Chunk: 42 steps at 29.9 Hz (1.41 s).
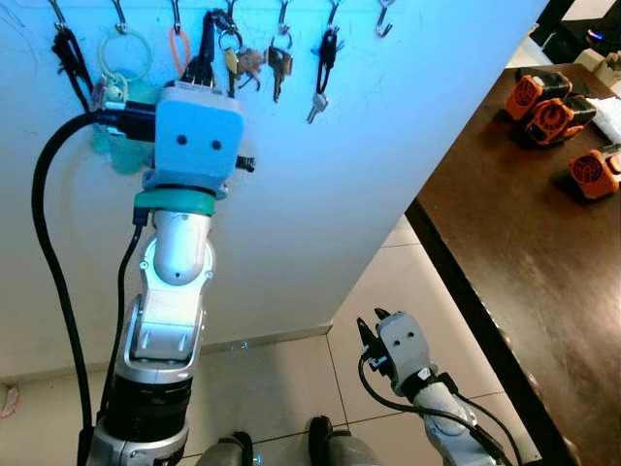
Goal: Hang keys on a hook
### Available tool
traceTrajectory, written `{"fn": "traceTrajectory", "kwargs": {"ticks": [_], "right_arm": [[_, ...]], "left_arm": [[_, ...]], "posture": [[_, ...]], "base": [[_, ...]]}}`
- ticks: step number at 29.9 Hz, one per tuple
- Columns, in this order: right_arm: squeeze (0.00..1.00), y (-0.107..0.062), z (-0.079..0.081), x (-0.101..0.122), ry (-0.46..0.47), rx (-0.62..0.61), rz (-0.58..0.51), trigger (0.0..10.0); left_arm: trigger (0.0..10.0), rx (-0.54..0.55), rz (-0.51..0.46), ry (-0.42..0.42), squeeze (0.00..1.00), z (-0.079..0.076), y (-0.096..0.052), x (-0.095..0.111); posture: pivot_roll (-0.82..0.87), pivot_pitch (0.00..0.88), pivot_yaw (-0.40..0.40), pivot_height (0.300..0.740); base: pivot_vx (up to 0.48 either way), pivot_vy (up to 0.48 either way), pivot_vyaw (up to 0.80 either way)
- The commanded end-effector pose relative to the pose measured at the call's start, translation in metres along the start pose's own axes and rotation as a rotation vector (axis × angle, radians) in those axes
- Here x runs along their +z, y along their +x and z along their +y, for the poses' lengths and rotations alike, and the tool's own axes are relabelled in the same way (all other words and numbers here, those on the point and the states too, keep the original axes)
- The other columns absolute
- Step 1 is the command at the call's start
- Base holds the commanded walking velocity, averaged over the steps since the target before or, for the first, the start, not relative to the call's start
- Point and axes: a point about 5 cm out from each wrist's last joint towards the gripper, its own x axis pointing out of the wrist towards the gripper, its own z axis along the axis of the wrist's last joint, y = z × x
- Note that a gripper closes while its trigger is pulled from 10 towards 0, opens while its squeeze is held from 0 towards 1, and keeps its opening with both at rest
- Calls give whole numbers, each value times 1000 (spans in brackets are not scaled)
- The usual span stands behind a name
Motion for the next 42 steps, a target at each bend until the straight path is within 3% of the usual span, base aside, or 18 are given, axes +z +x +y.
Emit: {"fn": "traceTrajectory", "kwargs": {"ticks": [1, 4, 5, 6, 14, 15, 18, 19, 21, 22, 25, 26, 28, 30, 31, 32, 33, 42], "right_arm": [[0, -6, 0, -7, -3, 0, 28, 10000], [0, -6, 0, -8, -3, 0, 29, 10000], [0, -7, 1, -9, -3, 0, 32, 10000], [0, -8, 1, -9, -4, 2, 34, 10000], [0, -8, 4, -11, -4, 10, 42, 10000], [0, -9, 5, -12, -4, 11, 46, 10000], [0, -10, 5, -14, -4, 12, 54, 10000], [0, -12, 6, -16, -5, 13, 65, 10000], [0, -12, 6, -16, -5, 13, 65, 10000], [0, -15, 6, -20, -5, 13, 83, 10000], [0, -15, 6, -20, -5, 13, 83, 10000], [0, -20, 8, -27, -1, 17, 118, 10000], [0, -20, 8, -27, -1, 17, 118, 10000], [0, -34, 14, -45, 58, 6, 212, 10000], [0, -34, 14, -45, 58, 6, 212, 10000], [0, -39, 17, -51, 96, 4, 249, 10000], [0, -43, 22, -58, 134, 11, 292, 10000], [0, -56, 38, -76, 180, 39, 437, 10000]], "left_arm": [[10000, -3, 87, 10, 0, 1, -3, -16], [10000, -12, 97, 15, 0, 0, -5, -18], [10000, -51, 64, 58, 125, -4, -12, -18], [10000, -60, 32, 76, 1000, -5, -17, -16], [10000, -121, -130, 208, 1000, -13, -33, -2], [10000, -192, -143, 229, 110, -18, -44, -5], [10000, -266, -132, 257, 0, -20, -58, -14], [10000, -354, -82, 289, 0, -20, -77, -31], [10000, -354, -82, 289, 0, -20, -77, -31], [10000, -479, -8, 314, 0, -24, -100, -52], [10000, -479, -8, 314, 0, -24, -100, -52], [10000, -552, 225, 260, 0, -24, -129, -87], [10000, -552, 225, 260, 0, -24, -129, -87], [10000, -504, 801, 87, 0, -21, -187, -155], [10000, -504, 801, 87, 0, -21, -187, -155], [10000, -455, 1002, 28, 0, -21, -209, -175], [10000, -408, 1175, 83, 0, -15, -226, -195], [10000, -548, 1432, 231, 0, 4, -279, -217]], "posture": [[-47, 159, -32, 740], [-52, 154, -29, 740], [-50, 154, -27, 740], [-50, 154, -27, 740], [-40, 161, -30, 740], [-41, 164, -29, 740], [-40, 166, -28, 740], [-39, 171, -24, 740], [-39, 171, -24, 740], [-39, 171, -24, 740], [-39, 171, -24, 740], [-40, 173, -21, 740], [-40, 173, -21, 740], [-44, 170, -18, 740], [-44, 170, -18, 740], [-46, 170, -20, 740], [-47, 168, -20, 740], [-62, 165, -27, 740]], "base": [[0, 0, 0], [0, 0, 0], [0, 0, 0], [0, 0, 0], [0, 0, 0], [0, 0, 0], [0, 0, 0], [0, 0, 0], [0, 0, 0], [0, 0, 0], [0, 0, 0], [0, 0, 0], [0, 0, 0], [0, 0, 0], [0, 0, 0], [0, 0, 0], [0, 0, 0], [0, 0, 0]]}}
